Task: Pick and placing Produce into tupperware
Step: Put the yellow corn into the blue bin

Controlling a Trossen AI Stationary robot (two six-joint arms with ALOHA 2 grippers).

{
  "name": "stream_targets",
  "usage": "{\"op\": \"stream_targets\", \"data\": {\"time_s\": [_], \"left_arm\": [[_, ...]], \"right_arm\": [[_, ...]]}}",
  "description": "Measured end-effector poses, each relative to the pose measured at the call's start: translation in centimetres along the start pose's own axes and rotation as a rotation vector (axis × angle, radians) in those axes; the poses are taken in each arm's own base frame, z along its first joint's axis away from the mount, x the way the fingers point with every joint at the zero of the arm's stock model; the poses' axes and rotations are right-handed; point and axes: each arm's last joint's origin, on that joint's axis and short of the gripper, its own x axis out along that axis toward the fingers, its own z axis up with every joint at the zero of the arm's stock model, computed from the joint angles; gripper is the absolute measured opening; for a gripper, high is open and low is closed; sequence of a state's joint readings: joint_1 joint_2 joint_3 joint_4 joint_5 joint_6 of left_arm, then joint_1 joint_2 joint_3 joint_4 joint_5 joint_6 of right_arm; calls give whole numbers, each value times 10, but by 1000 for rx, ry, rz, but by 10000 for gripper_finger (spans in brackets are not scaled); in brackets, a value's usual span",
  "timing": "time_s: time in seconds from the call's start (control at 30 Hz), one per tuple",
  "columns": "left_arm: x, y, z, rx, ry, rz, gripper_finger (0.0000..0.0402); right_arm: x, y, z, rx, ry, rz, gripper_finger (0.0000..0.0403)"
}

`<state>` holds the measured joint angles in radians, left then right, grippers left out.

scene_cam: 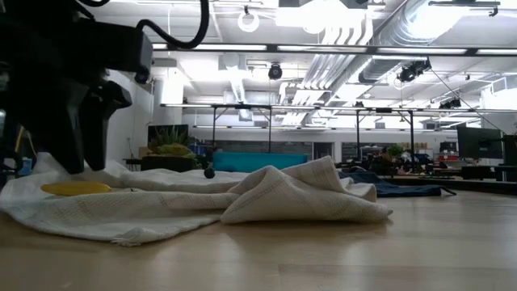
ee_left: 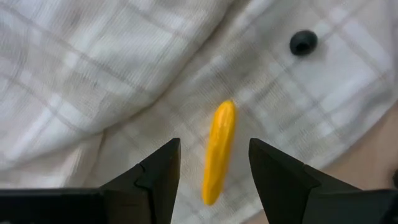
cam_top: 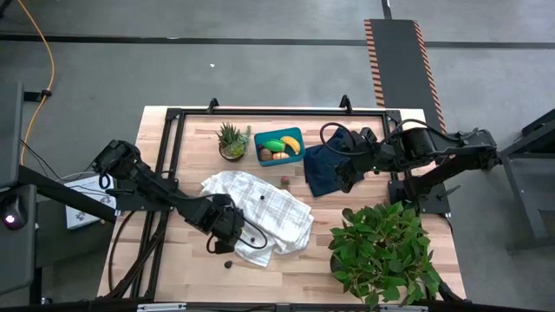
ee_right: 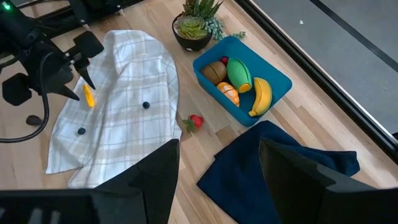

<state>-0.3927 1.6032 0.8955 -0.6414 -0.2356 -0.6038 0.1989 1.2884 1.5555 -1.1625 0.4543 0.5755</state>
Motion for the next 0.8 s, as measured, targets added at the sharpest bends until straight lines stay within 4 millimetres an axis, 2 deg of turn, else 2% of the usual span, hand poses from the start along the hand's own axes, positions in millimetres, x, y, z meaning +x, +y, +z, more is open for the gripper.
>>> {"op": "stream_targets", "data": {"time_s": [0.8], "left_arm": [[2,-3,3,64,-28,-26,179]], "right_arm": [[0,0,0,0,0,0,213]]}}
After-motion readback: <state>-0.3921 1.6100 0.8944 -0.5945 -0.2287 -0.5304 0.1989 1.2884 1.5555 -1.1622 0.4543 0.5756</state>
